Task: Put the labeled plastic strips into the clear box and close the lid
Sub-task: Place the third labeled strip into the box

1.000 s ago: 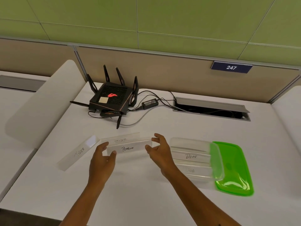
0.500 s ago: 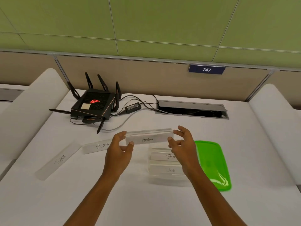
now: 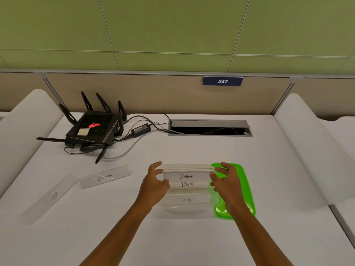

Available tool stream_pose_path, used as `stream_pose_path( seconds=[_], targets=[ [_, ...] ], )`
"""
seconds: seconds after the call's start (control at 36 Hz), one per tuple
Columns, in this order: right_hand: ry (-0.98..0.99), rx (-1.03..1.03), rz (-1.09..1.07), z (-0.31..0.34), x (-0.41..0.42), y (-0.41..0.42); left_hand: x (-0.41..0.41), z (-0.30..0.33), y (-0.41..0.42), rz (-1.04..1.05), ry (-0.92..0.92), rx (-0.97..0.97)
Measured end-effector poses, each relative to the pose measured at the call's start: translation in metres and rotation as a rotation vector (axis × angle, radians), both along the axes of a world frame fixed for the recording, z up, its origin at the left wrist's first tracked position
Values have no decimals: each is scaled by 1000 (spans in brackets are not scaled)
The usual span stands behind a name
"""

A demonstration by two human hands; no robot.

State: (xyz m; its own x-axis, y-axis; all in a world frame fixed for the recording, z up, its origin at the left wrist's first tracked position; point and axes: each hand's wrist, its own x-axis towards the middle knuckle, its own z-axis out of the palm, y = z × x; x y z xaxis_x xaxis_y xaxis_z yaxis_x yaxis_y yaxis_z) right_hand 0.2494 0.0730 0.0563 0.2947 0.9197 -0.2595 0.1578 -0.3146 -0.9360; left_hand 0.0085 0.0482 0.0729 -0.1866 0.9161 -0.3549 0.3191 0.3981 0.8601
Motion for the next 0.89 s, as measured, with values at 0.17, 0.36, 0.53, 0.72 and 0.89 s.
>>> stream_pose_path(
  seconds=[0.17, 0.36, 0.53, 0.72, 0.89],
  targets=[
    [23, -42, 46, -12, 5, 2, -3, -10, 5, -31, 17, -92],
    [-15, -67, 119, -23, 3, 6, -4, -20, 11, -64, 58, -151],
    [-55, -96, 177, -30, -1, 6, 2, -27, 16, -108, 84, -164],
    [-107, -175, 261, -29, -12, 7, 9, -34, 21, -138, 116, -192],
    [-132, -247, 278, -28, -19, 10, 10, -34, 23, -145, 133, -244]
  ],
)
